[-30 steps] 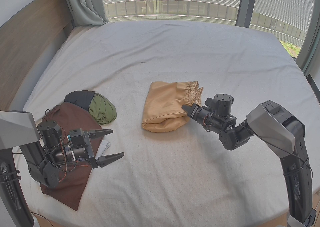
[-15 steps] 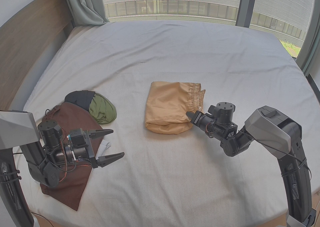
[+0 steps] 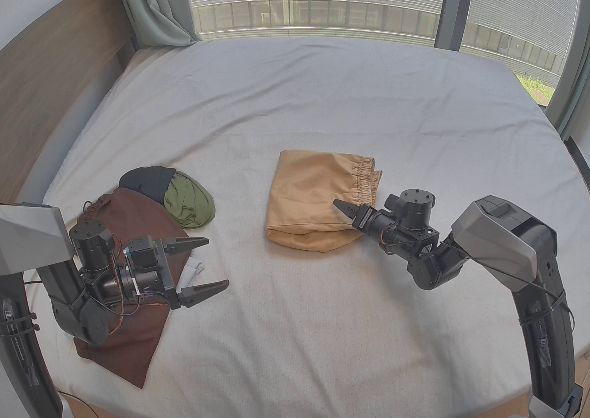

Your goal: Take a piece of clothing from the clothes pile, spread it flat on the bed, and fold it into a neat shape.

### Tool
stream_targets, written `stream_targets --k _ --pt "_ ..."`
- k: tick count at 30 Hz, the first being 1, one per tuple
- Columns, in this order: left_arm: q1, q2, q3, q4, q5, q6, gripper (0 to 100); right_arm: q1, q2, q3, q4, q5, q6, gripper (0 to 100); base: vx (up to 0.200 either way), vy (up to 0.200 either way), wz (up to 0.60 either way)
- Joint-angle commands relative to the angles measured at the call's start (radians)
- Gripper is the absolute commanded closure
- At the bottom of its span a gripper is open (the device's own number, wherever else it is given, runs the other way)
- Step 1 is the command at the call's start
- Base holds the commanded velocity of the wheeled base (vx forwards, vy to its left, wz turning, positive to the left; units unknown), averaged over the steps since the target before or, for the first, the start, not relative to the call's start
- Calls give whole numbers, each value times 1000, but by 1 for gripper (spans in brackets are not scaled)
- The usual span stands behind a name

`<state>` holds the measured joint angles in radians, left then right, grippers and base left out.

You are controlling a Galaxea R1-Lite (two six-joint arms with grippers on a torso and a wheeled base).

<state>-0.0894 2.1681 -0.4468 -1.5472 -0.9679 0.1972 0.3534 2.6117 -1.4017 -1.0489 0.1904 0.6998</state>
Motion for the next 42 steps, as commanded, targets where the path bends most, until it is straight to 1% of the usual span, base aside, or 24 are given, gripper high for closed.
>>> stream_targets --k 1,11,16,19,23,26,29,31,35,39,42 --pt "0 -2 -1 -1 0 -1 0 -13 -25 29 3 0 0 0 0 0 0" --pt "0 -4 -6 -1 0 -4 0 -65 -176 170 -14 0 -5 0 0 0 0" --pt "0 -2 -7 -1 0 -4 0 -77 -275 248 -17 0 -57 0 0 0 0" --pt "0 -4 -6 -1 0 -4 0 -71 -314 271 -17 0 -68 0 0 0 0" --pt "2 -5 -9 -1 0 -4 0 -56 -352 265 -5 1 -68 0 0 0 0" --pt "2 -5 -10 -1 0 -4 0 -25 -357 244 4 0 -68 0 0 0 0" --pt "2 -5 -10 -1 0 -4 0 -14 -354 225 26 0 -68 0 0 0 0" --pt "2 -5 -10 -1 0 -4 0 4 -343 188 38 0 -66 0 0 0 0" --pt "2 -5 -9 -1 0 -4 0 15 -288 141 40 -3 -65 0 0 0 0" --pt "2 -7 -9 -1 0 -4 0 24 -232 89 40 -32 -65 0 0 0 0" --pt "2 -8 -9 -1 0 -4 0 30 -209 67 41 -34 -65 0 0 0 0"
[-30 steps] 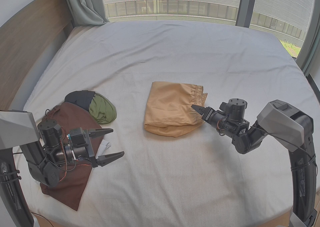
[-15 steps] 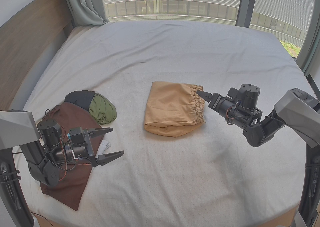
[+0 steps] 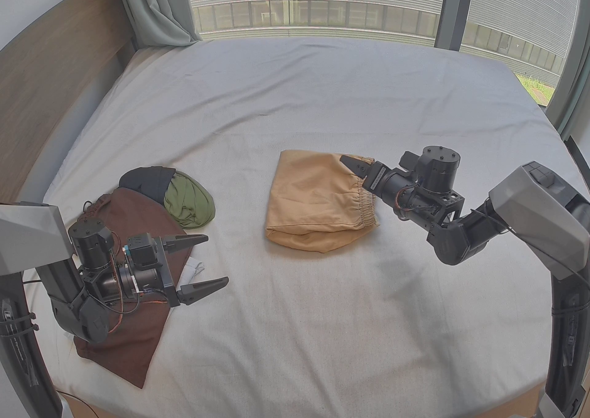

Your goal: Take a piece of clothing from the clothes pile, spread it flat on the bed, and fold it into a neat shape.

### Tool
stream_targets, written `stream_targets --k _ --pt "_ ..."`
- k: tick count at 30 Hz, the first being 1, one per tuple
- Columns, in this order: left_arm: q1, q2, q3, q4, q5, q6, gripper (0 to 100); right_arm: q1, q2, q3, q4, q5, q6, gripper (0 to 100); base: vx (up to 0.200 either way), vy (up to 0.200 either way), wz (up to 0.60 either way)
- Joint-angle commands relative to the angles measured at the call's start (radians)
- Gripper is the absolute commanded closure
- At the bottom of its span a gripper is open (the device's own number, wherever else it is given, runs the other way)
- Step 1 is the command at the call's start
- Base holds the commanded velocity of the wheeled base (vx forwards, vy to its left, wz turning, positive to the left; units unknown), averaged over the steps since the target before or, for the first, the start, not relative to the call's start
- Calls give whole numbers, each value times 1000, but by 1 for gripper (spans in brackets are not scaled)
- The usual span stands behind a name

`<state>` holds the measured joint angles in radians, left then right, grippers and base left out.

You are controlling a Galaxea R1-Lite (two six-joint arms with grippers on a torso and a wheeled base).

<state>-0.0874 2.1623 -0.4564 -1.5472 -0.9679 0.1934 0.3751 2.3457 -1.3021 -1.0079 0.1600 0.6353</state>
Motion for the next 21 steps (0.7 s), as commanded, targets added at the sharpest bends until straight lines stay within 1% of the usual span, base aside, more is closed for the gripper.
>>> stream_targets --k 1,7,12,21 --pt "2 -2 2 -1 0 0 0 10 72 -51 2 -4 1 0 0 0 0" --pt "9 -9 2 -1 0 -2 0 7 112 -85 28 -5 1 0 0 0 0" --pt "9 -10 8 -1 0 0 0 -5 149 -105 26 -5 0 0 0 0 0" --pt "9 -6 10 -1 0 0 0 -5 216 -140 28 -4 0 0 0 0 0"
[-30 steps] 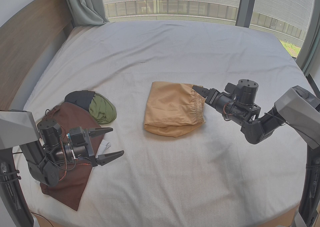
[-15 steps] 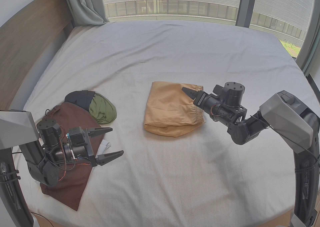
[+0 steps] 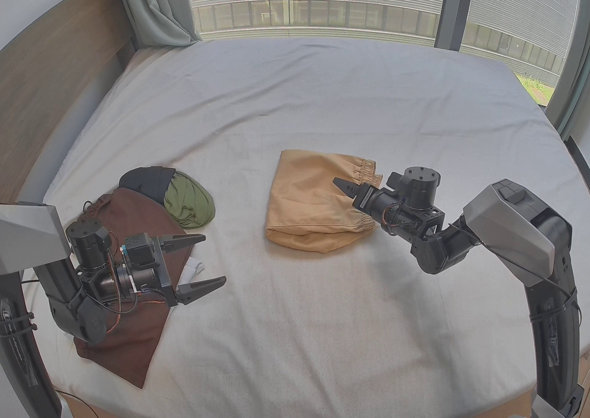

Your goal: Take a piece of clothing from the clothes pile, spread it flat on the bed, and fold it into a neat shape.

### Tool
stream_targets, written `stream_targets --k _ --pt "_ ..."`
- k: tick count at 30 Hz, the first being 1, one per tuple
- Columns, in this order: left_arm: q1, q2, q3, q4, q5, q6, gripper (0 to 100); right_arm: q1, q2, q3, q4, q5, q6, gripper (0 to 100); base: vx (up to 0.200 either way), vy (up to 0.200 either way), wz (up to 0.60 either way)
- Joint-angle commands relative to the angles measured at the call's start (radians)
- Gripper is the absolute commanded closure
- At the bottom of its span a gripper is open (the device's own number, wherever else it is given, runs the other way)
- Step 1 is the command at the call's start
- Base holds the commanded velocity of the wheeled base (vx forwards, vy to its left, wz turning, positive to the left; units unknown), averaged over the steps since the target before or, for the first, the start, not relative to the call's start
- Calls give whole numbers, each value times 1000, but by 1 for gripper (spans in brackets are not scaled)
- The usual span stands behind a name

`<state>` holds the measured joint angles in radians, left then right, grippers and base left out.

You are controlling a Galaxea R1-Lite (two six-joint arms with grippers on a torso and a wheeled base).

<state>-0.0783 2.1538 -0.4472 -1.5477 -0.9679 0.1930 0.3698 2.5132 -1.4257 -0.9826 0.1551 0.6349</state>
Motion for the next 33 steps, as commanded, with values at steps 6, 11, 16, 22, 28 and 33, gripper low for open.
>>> stream_targets --k 6,11,16,22,28,33 --pt "0 1 1 0 0 0 0 -2 72 -19 -2 0 -1 0 0 0 0" --pt "0 -3 4 0 0 0 0 -8 85 -21 -5 0 -1 0 0 0 0" --pt "2 -3 2 0 0 0 0 -9 84 -21 -10 0 0 0 0 0 0" --pt "-1 -5 4 0 0 0 0 -3 -19 2 1 -2 3 0 0 0 0" --pt "-14 -6 7 0 -5 8 0 15 -205 169 -10 -3 -6 0 0 0 0" --pt "-32 -31 19 0 -8 6 0 26 -344 307 -13 -12 -57 0 0 0 0"
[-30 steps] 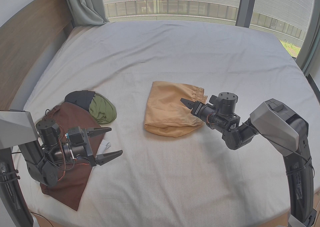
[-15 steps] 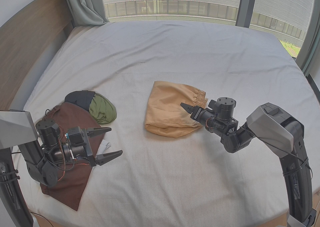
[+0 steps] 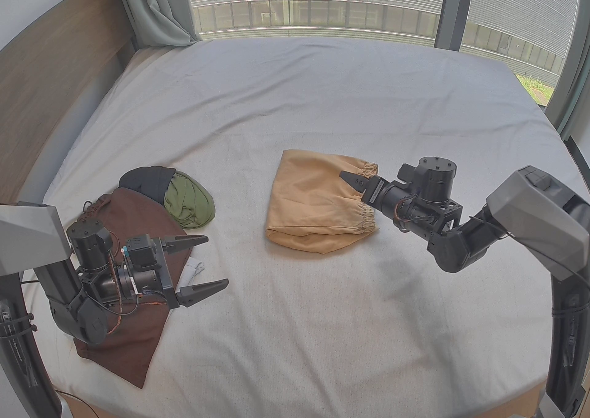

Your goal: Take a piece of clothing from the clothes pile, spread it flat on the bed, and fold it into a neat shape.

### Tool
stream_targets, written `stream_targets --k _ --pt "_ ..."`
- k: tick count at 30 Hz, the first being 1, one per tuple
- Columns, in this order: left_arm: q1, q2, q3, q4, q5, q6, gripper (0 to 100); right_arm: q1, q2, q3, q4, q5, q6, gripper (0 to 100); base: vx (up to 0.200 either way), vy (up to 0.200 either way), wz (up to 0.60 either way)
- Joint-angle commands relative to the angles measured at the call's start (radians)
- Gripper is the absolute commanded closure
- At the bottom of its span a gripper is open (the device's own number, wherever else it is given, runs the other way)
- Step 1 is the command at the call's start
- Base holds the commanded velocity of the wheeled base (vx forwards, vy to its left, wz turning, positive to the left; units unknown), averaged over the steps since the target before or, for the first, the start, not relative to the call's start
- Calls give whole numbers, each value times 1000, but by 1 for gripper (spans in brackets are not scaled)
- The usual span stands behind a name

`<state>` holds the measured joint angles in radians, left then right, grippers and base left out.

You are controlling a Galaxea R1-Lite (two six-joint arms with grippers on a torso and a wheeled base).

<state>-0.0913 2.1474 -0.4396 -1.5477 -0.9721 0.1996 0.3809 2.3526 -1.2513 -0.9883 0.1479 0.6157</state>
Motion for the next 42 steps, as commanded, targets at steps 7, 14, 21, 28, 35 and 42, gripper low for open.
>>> stream_targets --k 7,14,21,28,35,42 --pt "-64 -101 38 1 -20 -8 0 12 -351 363 -115 -27 -199 0 0 0 0" --pt "-183 -221 128 1 -20 -22 0 3 -596 595 -132 -44 -318 0 0 0 0" --pt "-255 -331 211 1 -19 -25 0 -100 -832 759 -130 -36 -522 0 0 0 0" --pt "-357 -546 308 3 1 -68 0 -200 -1105 967 -130 1 -591 0 0 0 0" --pt "-409 -716 335 12 151 -144 0 -264 -1334 1125 -121 33 -616 0 0 0 0" --pt "-400 -871 427 11 362 -232 0 -332 -1526 1251 -89 102 -676 0 0 0 0"
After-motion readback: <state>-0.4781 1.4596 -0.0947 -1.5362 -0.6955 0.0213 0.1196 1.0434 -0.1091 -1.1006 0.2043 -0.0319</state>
